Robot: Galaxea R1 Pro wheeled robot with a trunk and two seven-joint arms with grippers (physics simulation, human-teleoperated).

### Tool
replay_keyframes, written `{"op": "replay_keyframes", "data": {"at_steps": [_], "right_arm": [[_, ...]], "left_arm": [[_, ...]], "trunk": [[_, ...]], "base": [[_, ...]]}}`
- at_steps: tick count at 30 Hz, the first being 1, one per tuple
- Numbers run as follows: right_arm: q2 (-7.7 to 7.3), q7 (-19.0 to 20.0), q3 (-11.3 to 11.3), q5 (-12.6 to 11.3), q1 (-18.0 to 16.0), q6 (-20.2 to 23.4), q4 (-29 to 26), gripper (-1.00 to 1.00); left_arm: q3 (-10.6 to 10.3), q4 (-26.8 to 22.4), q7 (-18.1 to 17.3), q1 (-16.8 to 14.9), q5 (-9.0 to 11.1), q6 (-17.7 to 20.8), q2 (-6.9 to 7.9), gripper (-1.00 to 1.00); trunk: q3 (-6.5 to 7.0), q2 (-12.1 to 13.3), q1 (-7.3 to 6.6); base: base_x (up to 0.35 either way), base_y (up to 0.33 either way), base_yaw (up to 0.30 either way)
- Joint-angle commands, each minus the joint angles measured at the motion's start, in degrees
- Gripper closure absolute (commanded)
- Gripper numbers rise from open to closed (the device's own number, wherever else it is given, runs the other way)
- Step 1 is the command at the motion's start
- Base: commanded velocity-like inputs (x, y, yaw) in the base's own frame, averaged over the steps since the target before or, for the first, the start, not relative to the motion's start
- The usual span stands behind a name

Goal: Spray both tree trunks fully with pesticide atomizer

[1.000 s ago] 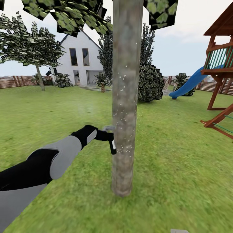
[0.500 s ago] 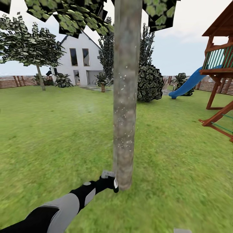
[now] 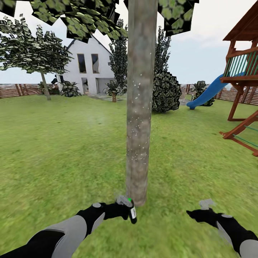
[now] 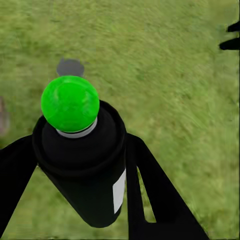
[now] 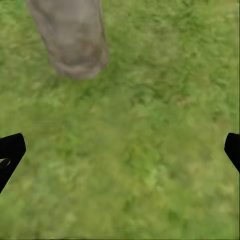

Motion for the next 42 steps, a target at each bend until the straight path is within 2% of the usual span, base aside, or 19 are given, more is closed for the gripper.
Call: {"op": "replay_keyframes", "data": {"at_steps": [1, 2, 3, 5, 6, 9, 11, 12, 13, 14, 19, 22, 24, 25, 28, 32, 34, 36, 42], "right_arm": [[-0.87, 8.5, -0.2, 0.2, -0.3, 0.5, -1.0, -1.00], [-1.36, 15.8, -0.2, 0.1, -0.4, 0.6, -1.9, -1.00], [-1.61, 23.2, -0.2, 0.1, -0.6, 0.7, -2.8, -1.00], [-1.86, 34.7, -0.1, 0.1, -0.7, 0.7, -4.9, -1.00], [-1.91, 39.0, -0.1, 0.1, -0.7, 0.8, -5.7, -1.00], [-1.74, 46.0, 0.0, 0.0, -0.7, 0.8, -6.8, -1.00], [-0.29, 49.1, 0.1, 0.0, -0.7, 0.8, -7.1, -1.00], [1.03, 50.7, 0.1, 0.1, -0.7, 0.8, -7.2, -1.00], [1.69, 51.3, 0.2, 0.1, -0.7, 0.8, -7.2, 1.00], [2.36, 51.8, 0.2, 0.1, -0.7, 0.7, -7.3, 1.00], [9.08, 52.5, 0.4, 0.7, -0.7, 0.6, -7.3, 1.00], [10.66, 52.4, 0.4, 0.7, -0.8, 1.5, -10.2, 1.00], [11.78, 52.2, 0.5, 0.8, -0.8, 4.9, -12.8, 1.00], [13.02, 52.0, 1.3, 0.9, -0.8, 6.1, -14.1, 1.00], [13.82, 50.7, 3.2, 1.4, -0.8, 6.7, -15.1, 1.00], [14.09, 49.5, 4.6, 1.6, -0.8, 6.9, -15.1, 1.00], [14.11, 49.2, 6.9, 1.6, -0.8, 6.9, -14.7, 1.00], [14.17, 46.9, 9.7, 1.6, -0.8, 6.9, -14.0, 1.00], [14.81, 45.4, 10.8, 1.6, -0.8, 6.9, -13.8, 1.00]], "left_arm": [[0.1, 0.0, -5.5, -0.1, -3.8, -0.3, 0.02, 1.00], [0.0, 0.0, -9.3, -0.1, -6.7, -0.3, 0.03, 1.00], [-0.1, 0.0, -11.8, -0.1, -8.5, -0.2, -0.01, 1.00], [-0.3, 0.0, -14.5, -0.1, -10.5, -0.2, -0.13, 1.00], [-0.3, 0.1, -15.2, -0.1, -11.0, -0.2, -0.16, 1.00], [-0.4, 0.1, -16.1, -0.1, -11.6, -0.3, -0.23, 1.00], [-0.5, 0.1, -16.5, -0.1, -11.8, -0.3, -0.54, 1.00], [-0.5, 0.0, -16.6, -0.1, -11.8, -0.3, -0.54, 1.00], [-0.6, 0.0, -16.6, -0.1, -11.8, -0.4, -0.54, 1.00], [-0.6, 0.0, -16.6, -0.1, -11.8, -0.4, -0.54, 1.00], [-0.5, 0.1, -16.4, -0.1, -11.9, -0.4, -0.54, 1.00], [-0.4, 0.1, -16.3, -0.1, -11.9, -0.4, -0.54, 1.00], [-0.4, 0.1, -16.2, -0.1, -11.9, -0.4, -0.54, 1.00], [-0.4, 0.1, -16.1, -0.1, -12.0, -0.4, -0.54, 1.00], [-0.3, 0.1, -16.1, -0.1, -12.0, -0.4, -0.54, 1.00], [-0.3, 0.1, -16.1, -0.1, -12.0, -0.4, -0.54, 1.00], [-0.3, 0.1, -16.1, -0.1, -12.0, -0.4, -0.54, 1.00], [-0.3, 0.1, -16.1, -0.1, -12.0, -0.4, -0.54, 1.00], [-0.3, 0.1, -16.1, -0.1, -12.0, -0.4, -0.54, 1.00]], "trunk": [[-0.07, 0.0, 0.01], [-0.07, 0.0, 0.01], [-0.07, 0.0, 0.01], [-0.07, 0.0, 0.01], [-0.07, 0.0, 0.01], [-0.07, 0.0, 0.01], [-0.07, 0.0, 0.01], [-0.07, 0.0, 0.01], [-0.07, 0.0, 0.01], [-0.07, 0.0, 0.01], [-0.07, 0.0, 0.01], [-0.07, 0.0, 0.01], [-0.07, 0.0, 0.01], [-0.07, 0.0, 0.01], [-0.07, 0.0, 0.01], [-0.07, 0.0, 0.01], [-0.07, 0.0, 0.01], [-0.07, 0.0, 0.01], [-0.07, 0.0, 0.01]], "base": [[0.000, 0.000, 0.000], [0.000, 0.000, 0.000], [0.000, 0.000, 0.000], [0.000, 0.000, 0.000], [0.000, 0.000, 0.000], [0.000, 0.000, 0.000], [0.000, 0.000, 0.000], [0.000, 0.000, 0.000], [0.000, 0.000, 0.000], [0.000, 0.000, 0.000], [0.000, 0.000, 0.000], [0.000, 0.000, 0.000], [0.000, 0.000, 0.000], [0.000, 0.000, 0.000], [0.000, 0.000, 0.000], [0.000, 0.000, 0.000], [0.000, 0.000, 0.000], [0.000, 0.000, 0.000], [0.000, 0.000, 0.000]]}}
